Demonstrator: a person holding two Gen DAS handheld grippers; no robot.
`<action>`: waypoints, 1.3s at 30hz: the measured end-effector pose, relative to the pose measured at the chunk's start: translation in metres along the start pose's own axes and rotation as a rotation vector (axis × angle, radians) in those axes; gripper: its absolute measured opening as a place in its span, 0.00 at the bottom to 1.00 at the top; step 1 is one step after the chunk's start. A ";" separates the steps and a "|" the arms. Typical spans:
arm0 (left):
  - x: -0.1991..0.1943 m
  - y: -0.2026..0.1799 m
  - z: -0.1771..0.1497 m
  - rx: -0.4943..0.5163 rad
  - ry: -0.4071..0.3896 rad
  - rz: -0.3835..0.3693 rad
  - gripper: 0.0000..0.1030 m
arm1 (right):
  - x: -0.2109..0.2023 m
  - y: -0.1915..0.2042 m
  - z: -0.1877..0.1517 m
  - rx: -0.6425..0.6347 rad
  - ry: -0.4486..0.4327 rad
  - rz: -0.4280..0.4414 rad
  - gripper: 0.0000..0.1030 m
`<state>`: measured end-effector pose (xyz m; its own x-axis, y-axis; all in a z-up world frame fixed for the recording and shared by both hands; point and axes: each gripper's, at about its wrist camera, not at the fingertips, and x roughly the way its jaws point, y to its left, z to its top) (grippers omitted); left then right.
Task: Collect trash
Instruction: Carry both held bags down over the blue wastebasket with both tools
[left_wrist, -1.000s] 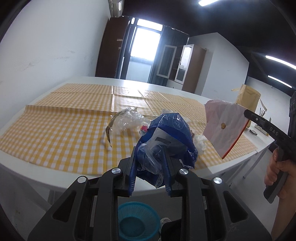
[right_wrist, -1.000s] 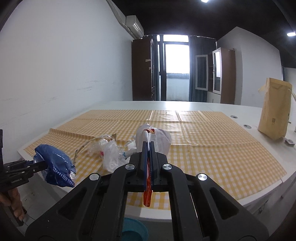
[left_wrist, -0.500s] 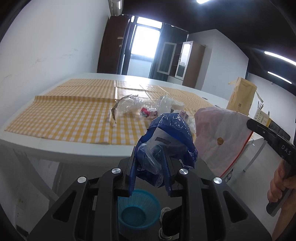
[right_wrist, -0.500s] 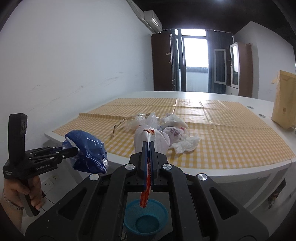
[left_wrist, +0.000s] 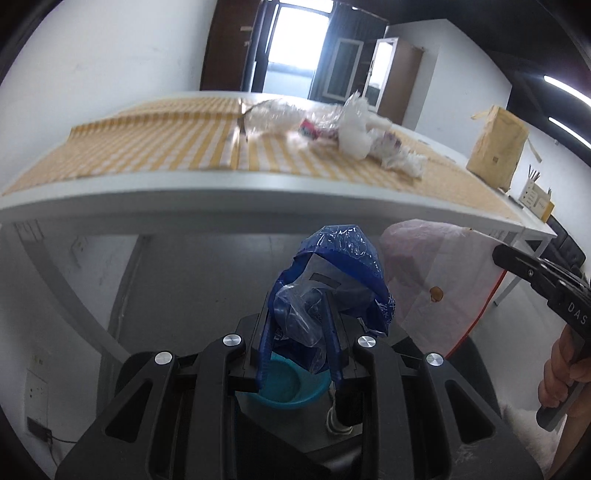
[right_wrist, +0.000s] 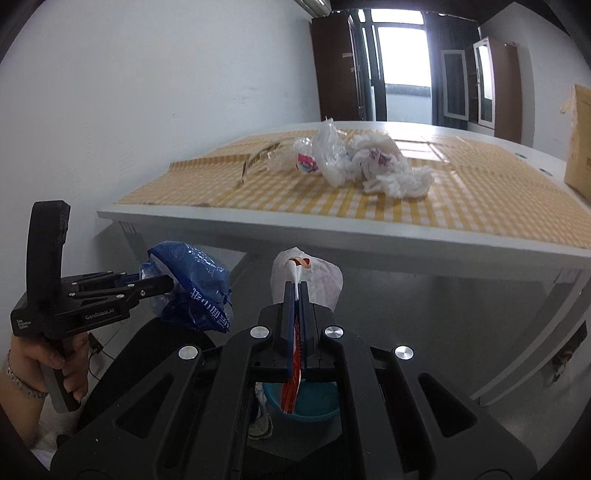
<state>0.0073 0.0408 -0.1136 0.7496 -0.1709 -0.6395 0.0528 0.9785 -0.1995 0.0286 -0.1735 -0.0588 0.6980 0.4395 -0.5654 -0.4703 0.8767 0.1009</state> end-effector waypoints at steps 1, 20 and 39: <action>0.005 0.002 -0.004 -0.007 0.012 0.003 0.23 | 0.007 -0.002 -0.006 0.002 0.018 -0.002 0.01; 0.117 0.023 -0.062 -0.048 0.254 0.025 0.23 | 0.134 -0.026 -0.087 0.101 0.299 -0.004 0.01; 0.212 0.056 -0.068 -0.213 0.468 0.128 0.23 | 0.237 -0.043 -0.128 0.200 0.514 -0.060 0.01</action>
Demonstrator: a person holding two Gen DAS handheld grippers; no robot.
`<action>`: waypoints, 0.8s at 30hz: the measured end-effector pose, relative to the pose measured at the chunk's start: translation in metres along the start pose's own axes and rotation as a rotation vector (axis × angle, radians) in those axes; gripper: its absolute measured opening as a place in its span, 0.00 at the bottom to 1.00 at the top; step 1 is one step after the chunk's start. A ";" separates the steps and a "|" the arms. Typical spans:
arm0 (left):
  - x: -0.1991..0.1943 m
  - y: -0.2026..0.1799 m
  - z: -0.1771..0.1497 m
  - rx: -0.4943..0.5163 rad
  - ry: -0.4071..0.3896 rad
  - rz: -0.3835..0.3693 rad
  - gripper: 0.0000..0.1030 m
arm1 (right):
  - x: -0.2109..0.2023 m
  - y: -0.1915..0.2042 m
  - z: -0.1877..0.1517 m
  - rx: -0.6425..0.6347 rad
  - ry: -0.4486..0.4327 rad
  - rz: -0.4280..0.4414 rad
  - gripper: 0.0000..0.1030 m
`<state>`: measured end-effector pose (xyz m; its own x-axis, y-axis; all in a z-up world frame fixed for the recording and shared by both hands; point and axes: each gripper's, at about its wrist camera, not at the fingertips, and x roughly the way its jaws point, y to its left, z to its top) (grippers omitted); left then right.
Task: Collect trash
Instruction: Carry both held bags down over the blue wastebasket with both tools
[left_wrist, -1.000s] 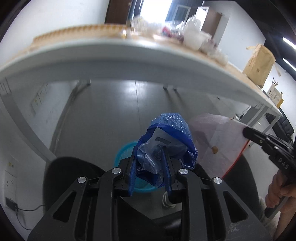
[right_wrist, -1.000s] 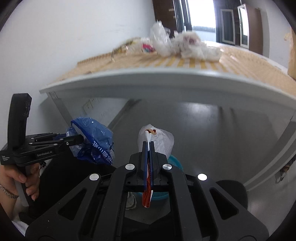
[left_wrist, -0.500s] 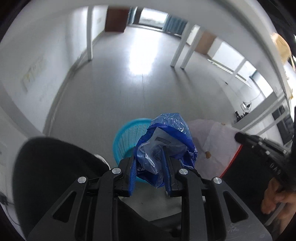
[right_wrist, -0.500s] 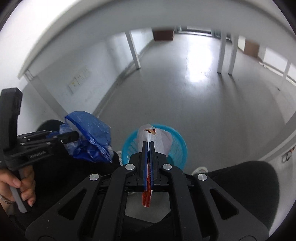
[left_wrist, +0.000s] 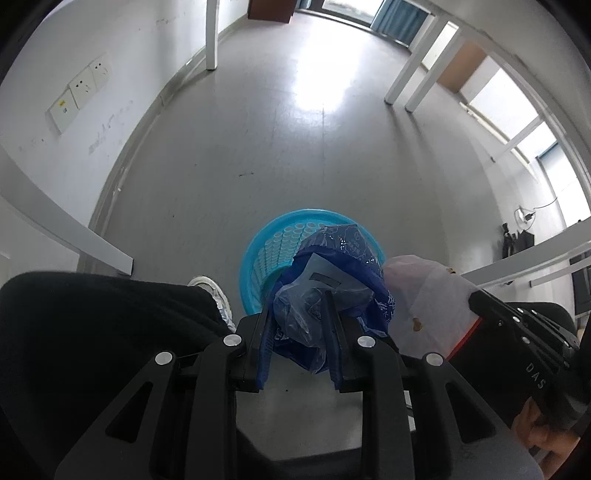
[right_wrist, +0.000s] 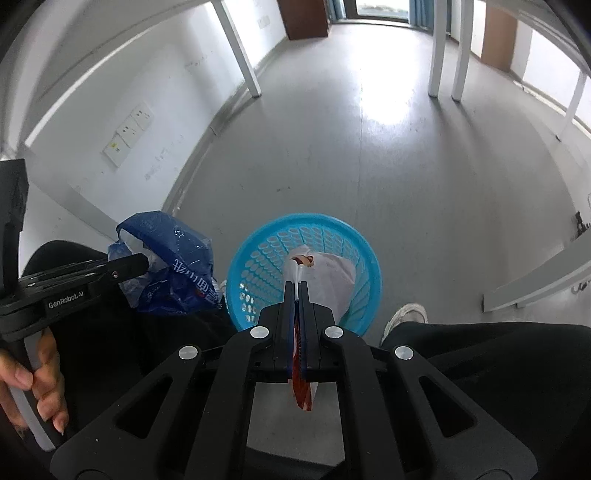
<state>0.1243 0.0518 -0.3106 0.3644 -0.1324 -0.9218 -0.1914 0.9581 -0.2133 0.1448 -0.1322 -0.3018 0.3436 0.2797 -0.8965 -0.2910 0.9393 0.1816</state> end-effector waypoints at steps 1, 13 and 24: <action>0.004 -0.002 0.002 0.003 0.007 0.006 0.23 | 0.010 0.001 0.003 0.010 0.012 -0.002 0.01; 0.068 -0.012 0.028 -0.038 0.131 0.071 0.23 | 0.085 -0.015 0.027 0.087 0.147 -0.024 0.01; 0.113 -0.008 0.037 -0.066 0.229 0.113 0.25 | 0.150 -0.035 0.038 0.128 0.246 -0.076 0.01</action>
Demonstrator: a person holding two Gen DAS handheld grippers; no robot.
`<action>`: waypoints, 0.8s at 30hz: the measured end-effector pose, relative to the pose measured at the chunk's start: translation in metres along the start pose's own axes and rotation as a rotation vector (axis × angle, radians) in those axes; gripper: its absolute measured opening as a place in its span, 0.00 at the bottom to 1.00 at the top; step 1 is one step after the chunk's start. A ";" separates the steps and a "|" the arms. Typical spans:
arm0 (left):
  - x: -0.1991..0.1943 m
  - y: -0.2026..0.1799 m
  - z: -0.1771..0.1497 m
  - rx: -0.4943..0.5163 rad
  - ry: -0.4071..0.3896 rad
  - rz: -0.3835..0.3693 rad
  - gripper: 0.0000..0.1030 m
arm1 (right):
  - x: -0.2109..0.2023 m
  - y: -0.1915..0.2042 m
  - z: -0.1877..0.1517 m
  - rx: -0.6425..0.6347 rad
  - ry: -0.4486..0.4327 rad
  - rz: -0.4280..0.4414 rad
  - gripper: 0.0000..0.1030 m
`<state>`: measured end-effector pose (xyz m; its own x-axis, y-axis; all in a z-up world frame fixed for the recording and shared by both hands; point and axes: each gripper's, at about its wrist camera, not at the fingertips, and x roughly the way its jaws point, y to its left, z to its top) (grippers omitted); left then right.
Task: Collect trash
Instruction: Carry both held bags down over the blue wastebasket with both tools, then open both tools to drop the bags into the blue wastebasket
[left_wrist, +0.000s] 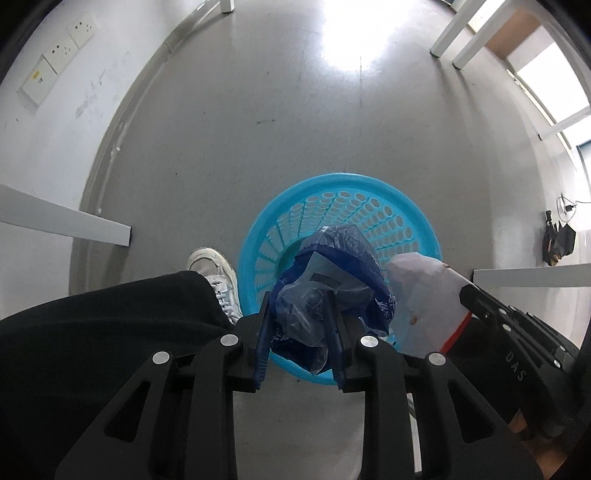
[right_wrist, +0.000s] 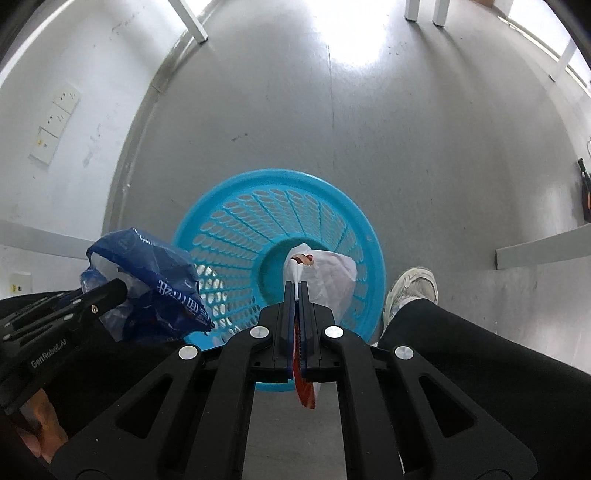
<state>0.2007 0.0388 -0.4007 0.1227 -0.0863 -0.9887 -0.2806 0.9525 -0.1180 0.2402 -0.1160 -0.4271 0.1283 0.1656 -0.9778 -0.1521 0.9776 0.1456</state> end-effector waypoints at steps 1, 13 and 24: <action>0.003 0.000 0.002 -0.004 0.007 -0.003 0.25 | 0.002 0.001 0.001 -0.003 0.003 -0.001 0.01; -0.009 0.008 0.003 -0.058 -0.038 -0.072 0.61 | -0.005 -0.008 -0.004 0.045 0.006 0.045 0.48; -0.061 0.006 -0.021 0.011 -0.152 -0.132 0.63 | -0.056 -0.004 -0.025 0.010 -0.075 0.040 0.49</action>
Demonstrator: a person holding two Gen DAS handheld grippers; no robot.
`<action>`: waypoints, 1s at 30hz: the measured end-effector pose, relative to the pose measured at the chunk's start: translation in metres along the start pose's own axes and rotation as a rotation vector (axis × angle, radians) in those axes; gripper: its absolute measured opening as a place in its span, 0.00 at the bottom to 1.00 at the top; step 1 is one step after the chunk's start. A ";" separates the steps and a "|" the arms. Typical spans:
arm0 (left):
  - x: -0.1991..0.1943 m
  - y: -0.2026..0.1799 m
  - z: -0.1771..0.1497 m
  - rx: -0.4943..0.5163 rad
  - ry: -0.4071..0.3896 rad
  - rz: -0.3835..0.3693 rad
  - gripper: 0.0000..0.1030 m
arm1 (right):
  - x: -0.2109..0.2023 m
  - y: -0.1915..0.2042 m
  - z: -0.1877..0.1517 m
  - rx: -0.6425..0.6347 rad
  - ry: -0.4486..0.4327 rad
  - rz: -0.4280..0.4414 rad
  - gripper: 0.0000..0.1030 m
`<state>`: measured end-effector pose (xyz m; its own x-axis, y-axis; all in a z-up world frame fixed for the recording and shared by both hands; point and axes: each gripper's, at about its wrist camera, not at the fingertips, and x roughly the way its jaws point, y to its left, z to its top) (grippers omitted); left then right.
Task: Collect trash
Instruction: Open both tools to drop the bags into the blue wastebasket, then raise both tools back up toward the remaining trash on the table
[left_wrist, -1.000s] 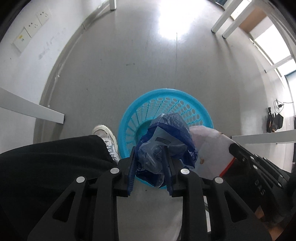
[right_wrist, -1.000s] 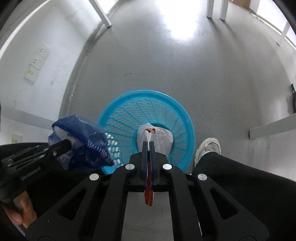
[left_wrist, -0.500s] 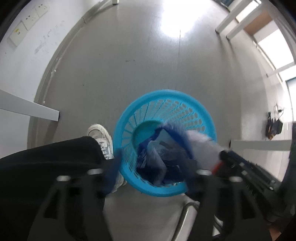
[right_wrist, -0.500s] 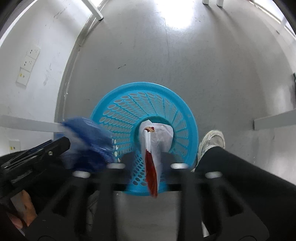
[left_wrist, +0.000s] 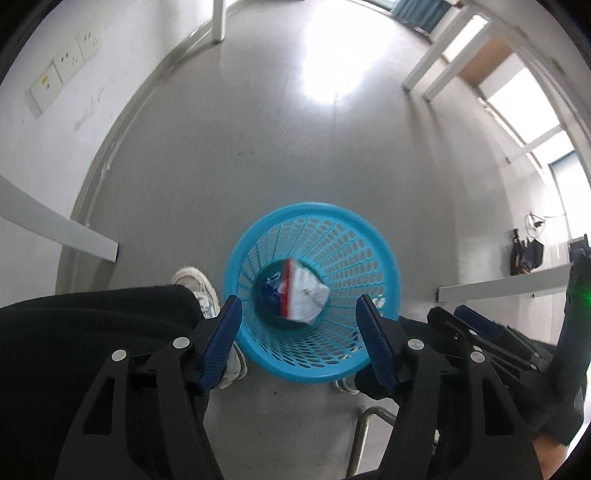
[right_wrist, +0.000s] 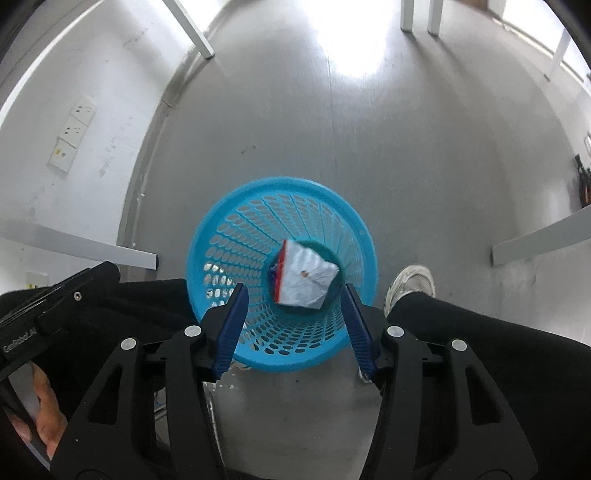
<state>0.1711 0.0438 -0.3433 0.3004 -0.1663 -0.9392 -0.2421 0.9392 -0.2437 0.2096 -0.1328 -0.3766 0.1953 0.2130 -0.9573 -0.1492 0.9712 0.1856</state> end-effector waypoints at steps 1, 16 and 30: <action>-0.009 -0.001 -0.003 0.015 -0.020 -0.009 0.63 | -0.007 0.000 -0.002 -0.006 -0.013 0.001 0.49; -0.099 -0.015 -0.043 0.198 -0.188 -0.039 0.82 | -0.103 -0.004 -0.041 -0.068 -0.198 0.060 0.71; -0.201 -0.010 -0.070 0.255 -0.490 -0.037 0.94 | -0.196 0.020 -0.079 -0.193 -0.373 0.095 0.91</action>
<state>0.0488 0.0467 -0.1692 0.7136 -0.0986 -0.6936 -0.0101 0.9885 -0.1509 0.0919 -0.1634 -0.2024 0.5042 0.3589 -0.7855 -0.3549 0.9153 0.1904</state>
